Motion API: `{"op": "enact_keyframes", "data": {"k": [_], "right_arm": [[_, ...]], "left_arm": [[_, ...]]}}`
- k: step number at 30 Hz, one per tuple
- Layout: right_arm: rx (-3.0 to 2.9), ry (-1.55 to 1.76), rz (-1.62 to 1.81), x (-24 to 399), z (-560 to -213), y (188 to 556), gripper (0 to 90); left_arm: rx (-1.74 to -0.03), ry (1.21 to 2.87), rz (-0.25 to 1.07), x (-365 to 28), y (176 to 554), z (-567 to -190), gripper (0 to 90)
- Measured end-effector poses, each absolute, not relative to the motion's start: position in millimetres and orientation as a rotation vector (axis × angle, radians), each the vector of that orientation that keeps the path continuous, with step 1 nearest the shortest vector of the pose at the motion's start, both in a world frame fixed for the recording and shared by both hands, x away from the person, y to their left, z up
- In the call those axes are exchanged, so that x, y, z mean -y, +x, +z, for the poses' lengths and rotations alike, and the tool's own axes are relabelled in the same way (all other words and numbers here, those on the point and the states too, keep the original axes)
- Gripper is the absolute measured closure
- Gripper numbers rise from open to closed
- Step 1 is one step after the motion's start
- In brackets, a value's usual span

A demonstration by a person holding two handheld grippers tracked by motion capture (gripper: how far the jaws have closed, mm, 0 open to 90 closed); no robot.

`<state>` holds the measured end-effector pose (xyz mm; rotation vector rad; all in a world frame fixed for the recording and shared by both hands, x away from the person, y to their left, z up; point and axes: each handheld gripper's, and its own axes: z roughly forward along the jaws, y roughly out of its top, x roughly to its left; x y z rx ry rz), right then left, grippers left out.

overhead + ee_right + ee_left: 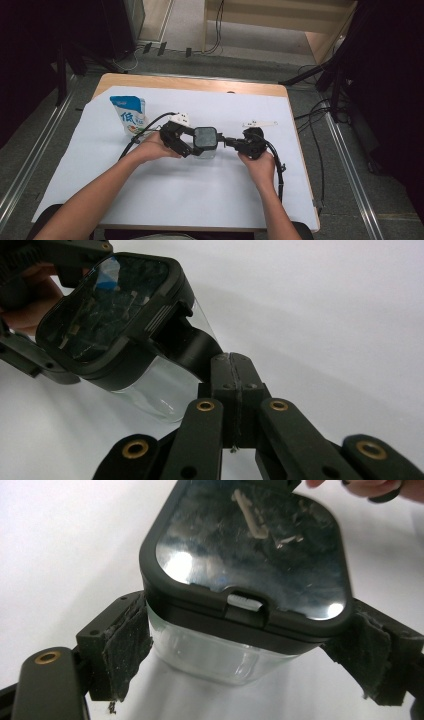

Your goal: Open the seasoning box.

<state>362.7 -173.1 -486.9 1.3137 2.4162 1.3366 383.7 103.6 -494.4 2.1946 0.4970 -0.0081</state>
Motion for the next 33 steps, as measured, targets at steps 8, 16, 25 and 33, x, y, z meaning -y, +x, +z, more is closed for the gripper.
{"op": "enact_keyframes", "data": {"k": [8,16,25,33], "right_arm": [[-2.414,1.321,1.338,173,-487,363,90.0],[-2.418,1.317,1.339,172,-486,363,90.0],[-2.42,1.315,1.325,171,-487,363,90.0],[-2.422,1.314,1.323,171,-487,364,90.0]], "left_arm": [[-0.5,2.202,-0.004,-104,384,-493,14.6],[-0.505,2.194,0.004,-105,383,-492,15.3],[-0.486,2.162,-0.013,-109,383,-487,14.2],[-0.477,2.175,0.014,-109,381,-484,14.9]]}}
